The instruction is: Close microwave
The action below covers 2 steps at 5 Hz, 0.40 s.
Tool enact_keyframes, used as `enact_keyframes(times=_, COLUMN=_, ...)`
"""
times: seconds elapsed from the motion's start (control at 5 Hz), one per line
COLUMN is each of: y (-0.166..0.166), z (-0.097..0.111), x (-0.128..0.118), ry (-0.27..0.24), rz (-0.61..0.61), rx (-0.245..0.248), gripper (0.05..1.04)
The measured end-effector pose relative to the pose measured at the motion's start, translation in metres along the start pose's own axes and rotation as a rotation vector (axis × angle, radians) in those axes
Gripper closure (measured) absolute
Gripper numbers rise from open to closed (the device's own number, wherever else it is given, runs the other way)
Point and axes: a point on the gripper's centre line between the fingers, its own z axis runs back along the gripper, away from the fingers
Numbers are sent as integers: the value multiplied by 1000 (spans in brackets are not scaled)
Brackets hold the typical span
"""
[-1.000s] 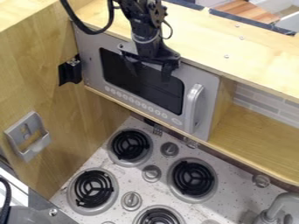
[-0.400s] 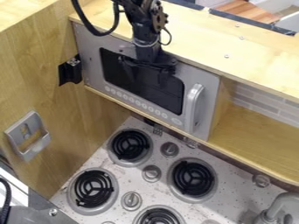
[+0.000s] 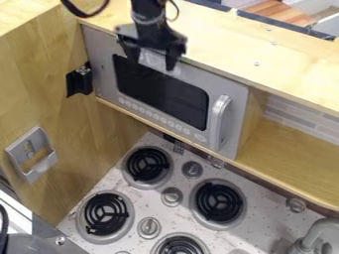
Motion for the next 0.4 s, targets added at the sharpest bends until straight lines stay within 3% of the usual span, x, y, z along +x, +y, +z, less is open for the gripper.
enact_keyframes(times=0.2, y=17, z=21, x=-3, ry=-17, rz=17, rx=17, gripper=85)
enact_keyframes(times=0.4, y=24, z=41, x=-5, ry=-33, rz=18, rx=1, gripper=85)
